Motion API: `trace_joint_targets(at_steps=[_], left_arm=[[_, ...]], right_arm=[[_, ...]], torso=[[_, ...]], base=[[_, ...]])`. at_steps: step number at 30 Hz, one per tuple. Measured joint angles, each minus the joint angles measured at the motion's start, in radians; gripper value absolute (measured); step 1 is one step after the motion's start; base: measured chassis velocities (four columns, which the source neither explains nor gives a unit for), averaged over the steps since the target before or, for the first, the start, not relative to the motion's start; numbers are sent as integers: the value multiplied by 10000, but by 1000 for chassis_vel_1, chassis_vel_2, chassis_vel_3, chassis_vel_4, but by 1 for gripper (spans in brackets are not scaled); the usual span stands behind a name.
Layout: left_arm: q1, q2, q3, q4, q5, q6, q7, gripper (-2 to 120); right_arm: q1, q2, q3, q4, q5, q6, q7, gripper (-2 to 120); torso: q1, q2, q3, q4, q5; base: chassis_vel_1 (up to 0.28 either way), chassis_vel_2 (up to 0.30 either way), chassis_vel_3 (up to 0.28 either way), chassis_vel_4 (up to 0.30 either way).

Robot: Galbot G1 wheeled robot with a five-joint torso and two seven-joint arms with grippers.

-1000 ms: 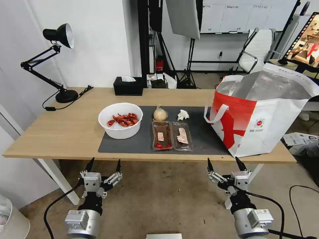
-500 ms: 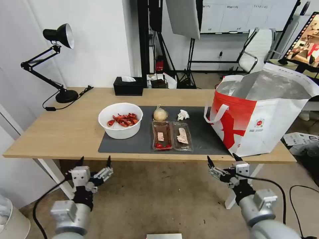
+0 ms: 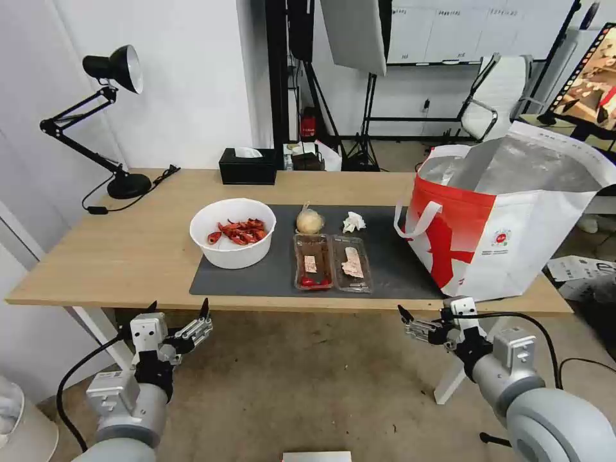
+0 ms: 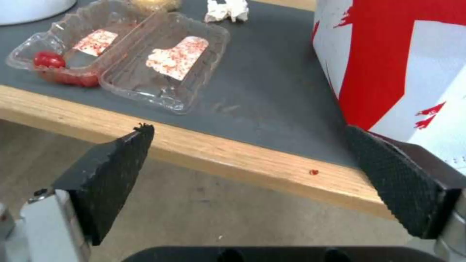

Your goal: Pick up the trash from the table and place it into the takeout bag.

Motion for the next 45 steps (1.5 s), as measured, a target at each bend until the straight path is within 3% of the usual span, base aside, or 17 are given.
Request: trace_joint_targets(at_steps=[4, 8, 10, 24, 26, 27, 28, 30, 31, 33, 35, 45], left_arm=[[20, -49, 14, 16, 51, -21, 45, 100], [50, -55, 15, 25, 87, -20, 112, 100], [52, -54, 14, 29, 91, -21, 125, 100], [2, 89, -6, 98, 54, -28, 180, 100], [-8, 119, -9, 120, 44, -40, 181, 100], [-15, 159, -9, 143, 27, -70, 182, 100], [-15, 159, -9, 143, 27, -70, 182, 100], [-93, 264, 16, 210, -29, -102, 179, 100], [-153, 385, 35, 291, -98, -126, 178, 100], [-151, 401, 35, 304, -107, -129, 177, 100], [-51, 457, -30, 342, -145, -150, 169, 100], [204, 487, -261, 370, -90, -152, 136, 100]], right_arm=[[61, 160, -86, -190, 98, 731, -110, 100], [155, 577, -272, -620, 185, 2343, -418, 100], [172, 643, -327, -697, 200, 2576, -471, 100], [419, 837, -657, -955, 988, 2766, -304, 100], [539, 899, -824, -967, 1540, 2790, -73, 100], [725, 981, -1121, -906, 2860, 2880, 463, 100], [725, 981, -1121, -906, 2860, 2880, 463, 100], [1007, 1151, -1559, -711, 4960, 3090, 1403, 100], [1389, 1364, -1993, -584, 6836, 3393, 2431, 100], [1518, 1408, -2109, -575, 7278, 3474, 2671, 100], [2449, 1748, -2881, -672, 9517, 3959, 3963, 100], [4118, 2655, -4124, -1823, 10407, 4495, 5614, 100]], torso=[[0, 0, 0, 1, 0], [0, 0, 0, 1, 0], [1, 0, 0, 1, -1], [0, 0, 0, 0, -1], [0, 0, 0, 0, -2], [0, 0, 0, 0, -2], [0, 0, 0, 0, -2], [0, 0, 0, 5, -1], [0, 0, -1, -5, -4], [0, 0, -1, -6, -4], [0, 0, 0, 6, -1], [1, 0, 0, 1, -3]], base=[[0, 0, 0, 0], [0, 0, 0, 0], [0, 0, 0, 0], [0, 0, 0, 0], [0, 0, 0, 0], [0, 0, 0, 0], [0, 0, 0, 0], [0, 0, 0, 0], [0, 0, 0, 0], [0, 0, 0, 0], [0, 0, 0, 0], [0, 0, 0, 0]])
